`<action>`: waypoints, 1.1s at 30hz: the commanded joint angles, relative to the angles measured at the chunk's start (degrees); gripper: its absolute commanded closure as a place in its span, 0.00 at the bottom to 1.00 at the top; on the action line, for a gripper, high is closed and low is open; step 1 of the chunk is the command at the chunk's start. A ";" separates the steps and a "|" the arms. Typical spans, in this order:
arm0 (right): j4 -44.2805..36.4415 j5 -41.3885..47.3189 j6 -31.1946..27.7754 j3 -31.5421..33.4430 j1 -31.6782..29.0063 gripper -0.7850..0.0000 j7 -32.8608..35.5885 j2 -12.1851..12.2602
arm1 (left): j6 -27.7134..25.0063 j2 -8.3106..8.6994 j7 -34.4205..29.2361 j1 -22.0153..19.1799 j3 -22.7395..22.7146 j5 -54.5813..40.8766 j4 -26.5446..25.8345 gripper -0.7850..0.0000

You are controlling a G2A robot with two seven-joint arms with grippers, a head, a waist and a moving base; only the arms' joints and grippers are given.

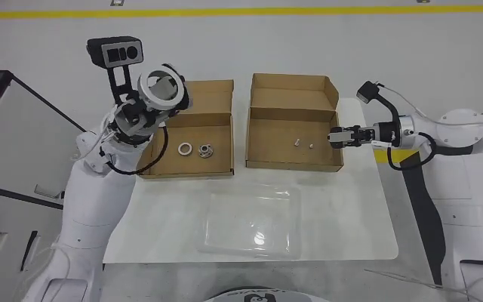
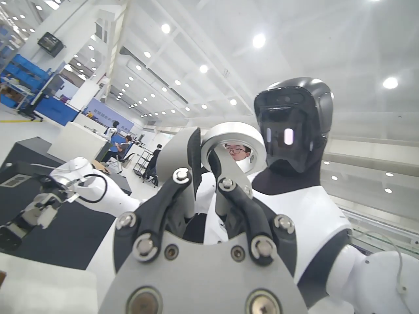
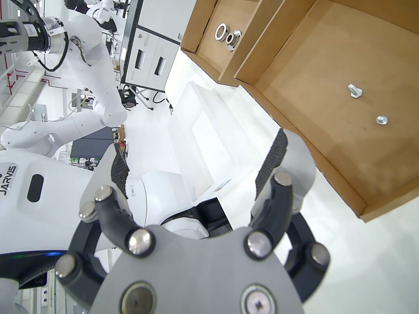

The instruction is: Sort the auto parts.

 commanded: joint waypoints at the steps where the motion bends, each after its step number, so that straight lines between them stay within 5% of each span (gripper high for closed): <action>1: 0.00 0.01 0.00 0.00 0.00 0.00 0.00 0.00 | 0.92 -0.25 1.50 -2.00 1.46 4.76 2.29 1.00; 21: 0.00 0.01 0.00 0.00 0.00 0.00 0.00 0.00 | 11.02 -2.66 8.54 -10.79 15.80 32.89 6.89 1.00; 33: 0.00 0.01 0.00 0.00 0.00 0.00 0.00 0.00 | 16.17 -2.26 9.46 -12.63 14.88 47.77 10.80 1.00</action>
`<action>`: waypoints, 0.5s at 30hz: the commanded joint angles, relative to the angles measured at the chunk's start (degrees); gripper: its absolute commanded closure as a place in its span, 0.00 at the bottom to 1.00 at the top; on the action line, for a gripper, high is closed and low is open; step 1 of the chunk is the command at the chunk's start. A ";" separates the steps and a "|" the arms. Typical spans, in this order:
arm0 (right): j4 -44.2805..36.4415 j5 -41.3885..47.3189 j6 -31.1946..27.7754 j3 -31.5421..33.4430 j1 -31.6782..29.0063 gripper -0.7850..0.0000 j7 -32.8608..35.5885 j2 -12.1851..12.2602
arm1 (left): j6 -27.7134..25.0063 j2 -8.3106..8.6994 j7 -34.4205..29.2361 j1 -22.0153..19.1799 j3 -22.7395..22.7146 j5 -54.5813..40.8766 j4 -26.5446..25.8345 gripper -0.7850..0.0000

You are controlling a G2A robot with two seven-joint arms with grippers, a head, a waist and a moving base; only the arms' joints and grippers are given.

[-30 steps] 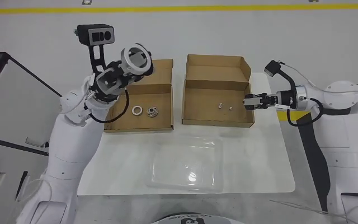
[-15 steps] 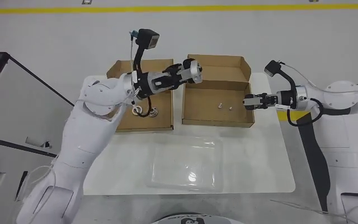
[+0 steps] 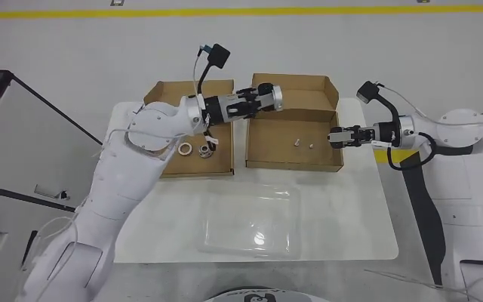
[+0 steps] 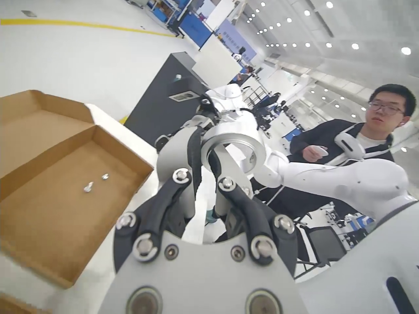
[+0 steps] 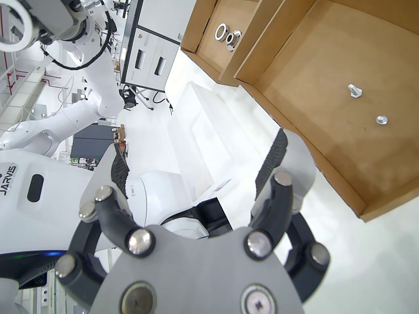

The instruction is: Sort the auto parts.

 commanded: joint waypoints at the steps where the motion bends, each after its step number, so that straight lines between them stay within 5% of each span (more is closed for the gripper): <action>1: 0.00 0.01 0.00 0.00 0.00 0.00 0.00 0.00 | 0.60 0.38 -0.37 0.18 -1.29 2.87 0.67 1.00; 15: 0.00 0.01 0.00 0.00 0.00 0.00 0.00 0.00 | 3.59 4.01 -9.34 2.33 -11.78 22.96 -0.27 1.00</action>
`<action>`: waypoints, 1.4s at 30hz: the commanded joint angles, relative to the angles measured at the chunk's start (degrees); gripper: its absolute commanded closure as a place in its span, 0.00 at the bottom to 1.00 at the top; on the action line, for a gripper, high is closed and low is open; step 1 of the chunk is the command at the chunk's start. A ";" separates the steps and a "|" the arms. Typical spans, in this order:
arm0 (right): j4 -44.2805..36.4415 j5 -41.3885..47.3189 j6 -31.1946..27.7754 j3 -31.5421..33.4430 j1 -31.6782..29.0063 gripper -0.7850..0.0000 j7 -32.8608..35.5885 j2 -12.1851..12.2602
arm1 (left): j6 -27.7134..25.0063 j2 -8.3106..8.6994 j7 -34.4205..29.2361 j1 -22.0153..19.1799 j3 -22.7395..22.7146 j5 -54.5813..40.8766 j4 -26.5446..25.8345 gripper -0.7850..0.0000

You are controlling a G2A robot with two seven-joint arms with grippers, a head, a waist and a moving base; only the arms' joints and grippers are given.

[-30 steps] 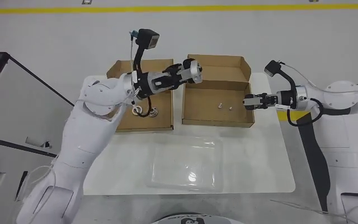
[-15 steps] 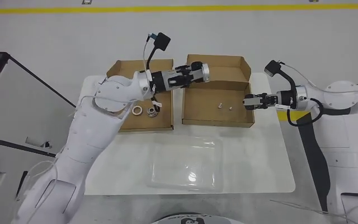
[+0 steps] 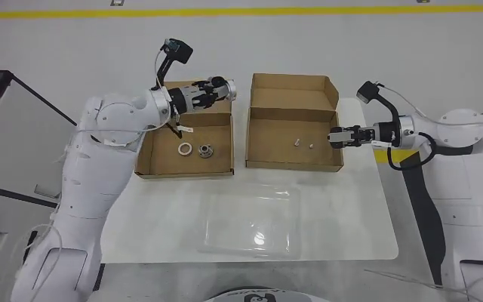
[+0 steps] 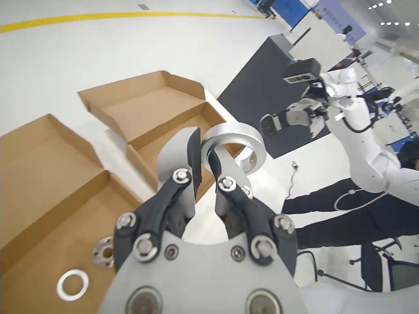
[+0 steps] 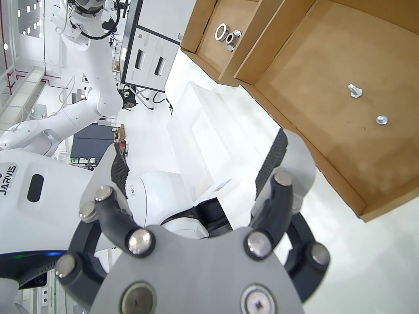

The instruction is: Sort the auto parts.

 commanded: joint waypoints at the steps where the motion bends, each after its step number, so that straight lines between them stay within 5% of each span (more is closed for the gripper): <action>1: 0.00 0.01 0.00 0.00 0.00 0.00 0.00 0.00 | 0.44 0.54 -2.22 0.13 -1.18 3.43 -0.35 1.00; 13: 0.00 0.01 0.00 0.00 0.00 0.00 0.00 0.00 | -1.25 3.15 -14.77 -0.04 -4.63 19.20 -0.39 1.00; 29: 0.00 0.01 0.00 0.00 0.00 0.00 0.00 0.00 | 0.34 3.49 -14.10 1.31 -4.31 22.90 -0.39 1.00; 35: 0.00 0.01 0.00 0.00 0.00 0.00 0.00 0.00 | 11.05 2.86 -16.50 -0.99 1.64 34.55 4.62 1.00; 42: 0.00 0.01 0.00 0.00 0.00 0.00 0.00 0.00 | 13.87 1.64 -21.72 -4.95 9.00 42.00 10.60 1.00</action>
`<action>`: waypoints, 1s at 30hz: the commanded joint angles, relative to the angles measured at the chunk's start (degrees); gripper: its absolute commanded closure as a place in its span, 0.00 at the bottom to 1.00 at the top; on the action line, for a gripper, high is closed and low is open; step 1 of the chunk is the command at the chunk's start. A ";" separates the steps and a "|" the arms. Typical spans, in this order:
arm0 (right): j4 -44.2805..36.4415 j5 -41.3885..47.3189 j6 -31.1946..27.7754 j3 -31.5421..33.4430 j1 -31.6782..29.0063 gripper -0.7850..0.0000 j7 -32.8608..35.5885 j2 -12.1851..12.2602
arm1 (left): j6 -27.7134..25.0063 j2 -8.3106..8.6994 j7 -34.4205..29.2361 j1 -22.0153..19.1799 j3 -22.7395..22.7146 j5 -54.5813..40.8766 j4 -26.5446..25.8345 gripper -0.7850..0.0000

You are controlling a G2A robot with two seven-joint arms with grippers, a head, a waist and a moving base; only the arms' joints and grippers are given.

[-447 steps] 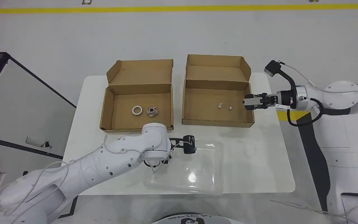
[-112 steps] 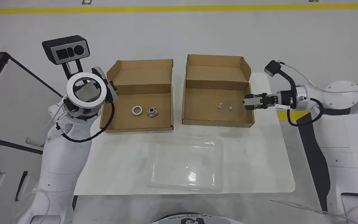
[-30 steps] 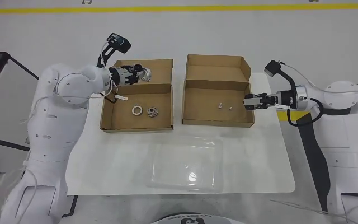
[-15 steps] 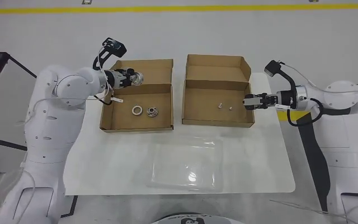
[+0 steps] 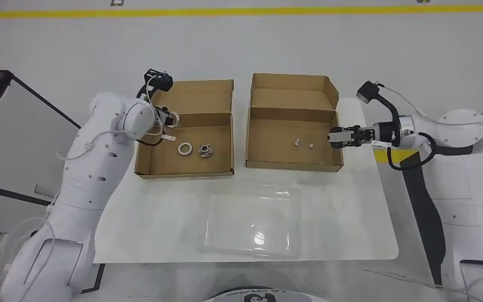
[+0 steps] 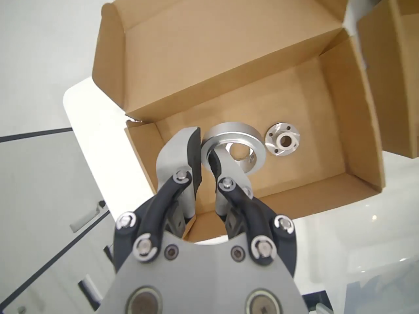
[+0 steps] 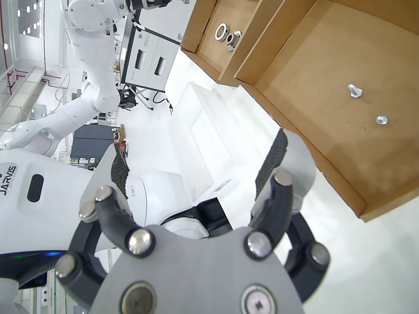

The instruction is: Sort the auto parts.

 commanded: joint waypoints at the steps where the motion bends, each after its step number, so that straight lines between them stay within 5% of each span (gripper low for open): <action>1: 0.00 0.01 0.00 0.00 0.00 0.00 0.00 0.00 | 0.62 -0.37 -1.48 -0.96 1.78 1.45 1.96 1.00; 30: 0.00 0.01 0.00 0.00 0.00 0.00 0.00 0.00 | 3.35 -5.35 -0.93 -6.43 12.95 6.84 21.97 1.00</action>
